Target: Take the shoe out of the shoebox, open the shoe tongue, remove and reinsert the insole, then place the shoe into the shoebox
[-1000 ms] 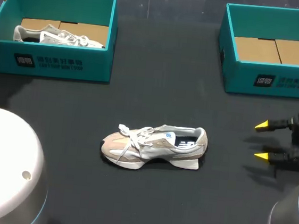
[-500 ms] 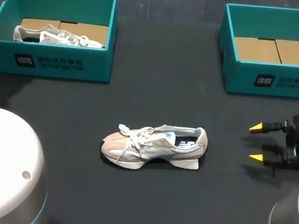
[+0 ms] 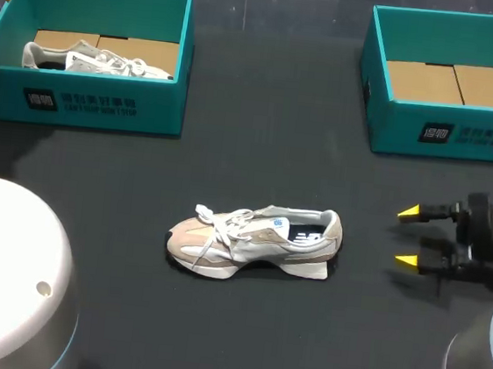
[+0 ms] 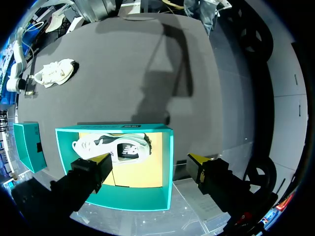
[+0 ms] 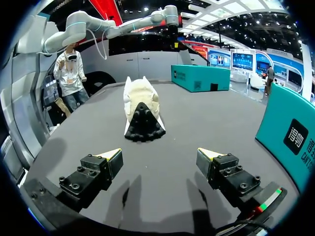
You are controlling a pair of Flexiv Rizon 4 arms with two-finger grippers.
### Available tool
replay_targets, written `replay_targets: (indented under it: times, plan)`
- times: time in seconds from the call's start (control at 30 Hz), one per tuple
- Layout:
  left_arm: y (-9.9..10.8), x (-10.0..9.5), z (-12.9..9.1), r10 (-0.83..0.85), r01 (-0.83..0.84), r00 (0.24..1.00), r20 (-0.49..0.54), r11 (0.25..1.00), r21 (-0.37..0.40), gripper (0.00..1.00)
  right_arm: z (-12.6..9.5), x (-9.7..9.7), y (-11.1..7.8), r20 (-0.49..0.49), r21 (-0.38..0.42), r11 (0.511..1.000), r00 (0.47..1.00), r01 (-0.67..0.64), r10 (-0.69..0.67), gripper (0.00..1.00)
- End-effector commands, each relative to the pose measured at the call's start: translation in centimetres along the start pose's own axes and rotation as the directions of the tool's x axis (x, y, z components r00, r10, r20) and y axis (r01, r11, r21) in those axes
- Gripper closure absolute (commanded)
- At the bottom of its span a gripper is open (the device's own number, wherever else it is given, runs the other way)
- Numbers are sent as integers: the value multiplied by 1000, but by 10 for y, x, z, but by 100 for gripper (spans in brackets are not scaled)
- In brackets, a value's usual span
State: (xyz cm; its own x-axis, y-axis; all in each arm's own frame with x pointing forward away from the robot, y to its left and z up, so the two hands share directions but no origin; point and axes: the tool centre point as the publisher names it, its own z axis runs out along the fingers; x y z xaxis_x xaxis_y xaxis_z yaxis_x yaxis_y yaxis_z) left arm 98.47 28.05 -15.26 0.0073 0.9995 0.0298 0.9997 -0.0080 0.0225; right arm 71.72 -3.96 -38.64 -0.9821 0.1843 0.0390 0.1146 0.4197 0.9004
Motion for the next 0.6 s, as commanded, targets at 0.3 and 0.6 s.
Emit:
replay_targets:
  times: [0.3, 0.6]
  plan:
    - [-1, 1, 0, 1, -1, 1000, -2, 1000, -1, 0, 33, 5, 12, 6, -12, 1000, 1000, -2, 2, 0]
    - [-1, 1, 0, 1, -1, 1000, -2, 1000, -1, 0, 57, 6, 17, 3, -27, 999, 1000, -18, 18, 0]
